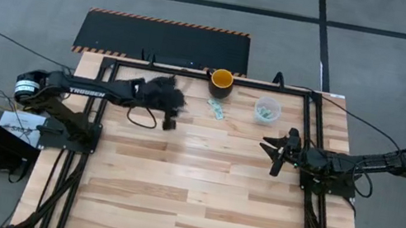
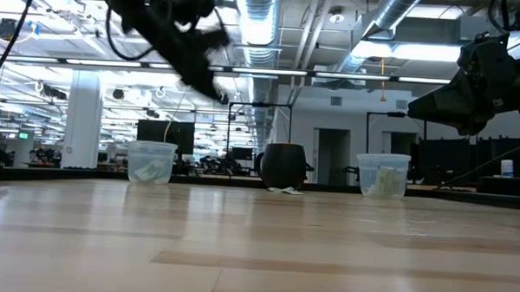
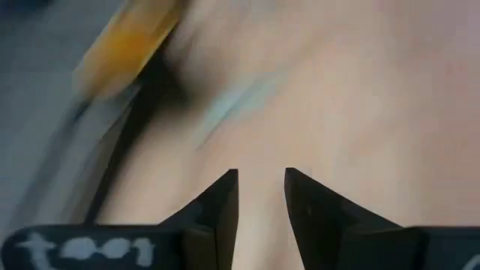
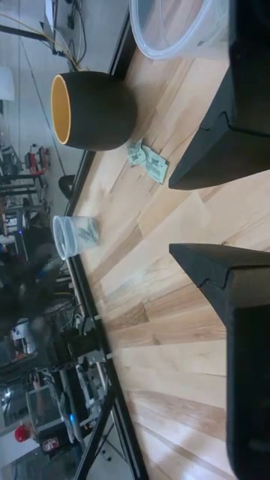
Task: Pick and place Stevia / Truvia into bins
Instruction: Put the stevia packet into the left transparent container
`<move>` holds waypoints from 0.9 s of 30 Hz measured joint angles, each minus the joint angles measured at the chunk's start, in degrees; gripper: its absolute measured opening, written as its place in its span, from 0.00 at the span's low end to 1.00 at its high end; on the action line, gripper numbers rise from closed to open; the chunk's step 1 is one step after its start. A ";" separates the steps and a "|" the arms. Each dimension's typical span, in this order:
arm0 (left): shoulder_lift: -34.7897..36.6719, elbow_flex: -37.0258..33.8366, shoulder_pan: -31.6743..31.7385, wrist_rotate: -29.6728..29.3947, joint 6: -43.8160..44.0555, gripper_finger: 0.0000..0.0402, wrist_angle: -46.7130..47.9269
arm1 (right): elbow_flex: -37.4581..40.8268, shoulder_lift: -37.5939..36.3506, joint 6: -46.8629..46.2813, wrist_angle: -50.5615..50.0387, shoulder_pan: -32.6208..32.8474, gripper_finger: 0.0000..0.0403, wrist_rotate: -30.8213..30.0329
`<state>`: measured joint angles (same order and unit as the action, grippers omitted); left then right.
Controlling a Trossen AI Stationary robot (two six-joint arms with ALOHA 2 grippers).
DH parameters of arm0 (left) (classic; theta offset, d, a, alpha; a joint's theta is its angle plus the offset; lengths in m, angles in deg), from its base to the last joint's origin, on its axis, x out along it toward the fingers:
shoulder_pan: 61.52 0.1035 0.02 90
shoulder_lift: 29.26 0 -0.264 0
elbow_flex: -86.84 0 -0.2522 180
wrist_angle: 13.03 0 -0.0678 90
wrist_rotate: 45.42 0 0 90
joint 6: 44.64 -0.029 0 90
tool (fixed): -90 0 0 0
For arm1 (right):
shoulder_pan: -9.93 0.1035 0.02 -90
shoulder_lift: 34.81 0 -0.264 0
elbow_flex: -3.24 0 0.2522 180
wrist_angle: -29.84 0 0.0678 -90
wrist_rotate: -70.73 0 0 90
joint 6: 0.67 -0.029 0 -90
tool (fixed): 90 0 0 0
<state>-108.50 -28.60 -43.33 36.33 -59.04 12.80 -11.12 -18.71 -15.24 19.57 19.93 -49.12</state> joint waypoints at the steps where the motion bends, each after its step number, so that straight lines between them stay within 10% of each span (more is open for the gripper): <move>1: -0.08 -0.69 0.33 8.99 -1.76 0.24 -6.18 | 0.00 0.00 0.00 0.00 0.00 0.30 0.00; 3: -1.29 -1.93 0.85 19.12 -4.86 0.23 -14.84 | 0.00 0.00 0.00 0.00 0.00 0.30 0.00; 8: -8.54 -4.10 3.82 18.48 -8.45 0.21 -21.08 | 0.00 0.01 0.00 0.00 0.01 0.30 0.01; 15: -17.80 -1.47 11.93 35.47 -3.93 0.21 -22.29 | 0.00 0.02 0.00 0.00 0.02 0.30 0.02; 27: -24.80 9.74 12.22 29.73 -9.06 0.21 -7.23 | 0.00 0.01 0.00 0.00 0.00 0.30 0.09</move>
<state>-133.30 -18.86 -31.11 66.06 -68.09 5.57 -11.12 -18.70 -15.24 19.57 19.93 -49.03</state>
